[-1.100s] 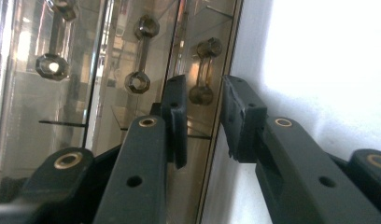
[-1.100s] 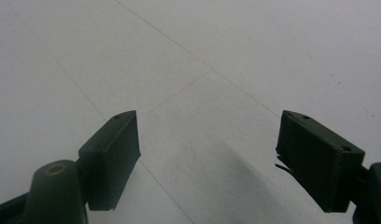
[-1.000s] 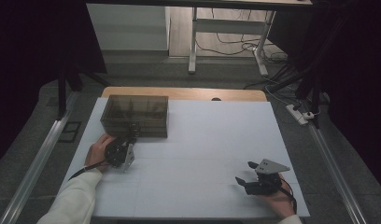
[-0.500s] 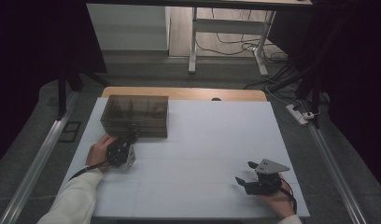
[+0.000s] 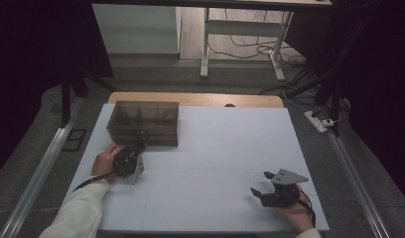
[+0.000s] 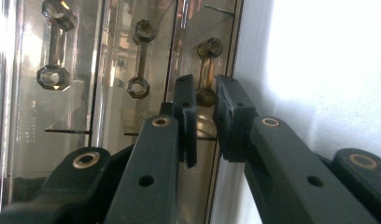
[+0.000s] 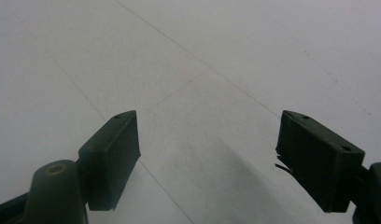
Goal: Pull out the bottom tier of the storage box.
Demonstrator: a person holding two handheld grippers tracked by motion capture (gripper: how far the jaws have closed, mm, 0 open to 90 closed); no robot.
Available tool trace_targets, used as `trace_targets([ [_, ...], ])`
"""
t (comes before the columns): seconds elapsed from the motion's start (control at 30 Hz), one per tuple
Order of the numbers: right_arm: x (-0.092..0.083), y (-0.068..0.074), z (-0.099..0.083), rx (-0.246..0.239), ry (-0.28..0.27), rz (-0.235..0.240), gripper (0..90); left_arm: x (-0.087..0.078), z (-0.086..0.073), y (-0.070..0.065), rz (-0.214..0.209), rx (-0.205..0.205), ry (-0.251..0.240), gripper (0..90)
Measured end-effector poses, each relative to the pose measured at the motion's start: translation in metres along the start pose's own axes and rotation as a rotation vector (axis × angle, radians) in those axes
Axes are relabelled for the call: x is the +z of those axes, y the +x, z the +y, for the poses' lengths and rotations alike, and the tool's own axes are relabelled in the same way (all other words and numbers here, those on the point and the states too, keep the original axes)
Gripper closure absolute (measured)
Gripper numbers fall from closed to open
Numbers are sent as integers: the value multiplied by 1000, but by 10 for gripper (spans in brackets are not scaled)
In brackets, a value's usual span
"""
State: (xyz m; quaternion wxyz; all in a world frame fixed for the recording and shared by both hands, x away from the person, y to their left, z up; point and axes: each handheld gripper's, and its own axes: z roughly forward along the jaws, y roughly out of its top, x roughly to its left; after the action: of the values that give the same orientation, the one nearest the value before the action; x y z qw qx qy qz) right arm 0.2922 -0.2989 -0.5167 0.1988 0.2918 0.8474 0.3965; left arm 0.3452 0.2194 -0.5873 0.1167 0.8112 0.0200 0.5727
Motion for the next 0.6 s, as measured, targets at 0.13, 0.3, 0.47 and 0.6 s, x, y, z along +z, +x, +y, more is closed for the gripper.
trace_targets([
  [0.13, 0, 0, 0, 0, 0, 0, 210, 0, 0, 0, 4, 5, -1, 787],
  [0.3, 0, 0, 0, 2, 1, -1, 210, 0, 0, -1, 8, 12, -2, 789],
  [0.47, 0, -1, 0, 1, -1, 9, 210, -1, 0, -1, 10, 19, -2, 790],
  [0.6, 0, -1, 0, 1, 0, 8, 210, -2, 0, -2, 10, 23, -6, 796],
])
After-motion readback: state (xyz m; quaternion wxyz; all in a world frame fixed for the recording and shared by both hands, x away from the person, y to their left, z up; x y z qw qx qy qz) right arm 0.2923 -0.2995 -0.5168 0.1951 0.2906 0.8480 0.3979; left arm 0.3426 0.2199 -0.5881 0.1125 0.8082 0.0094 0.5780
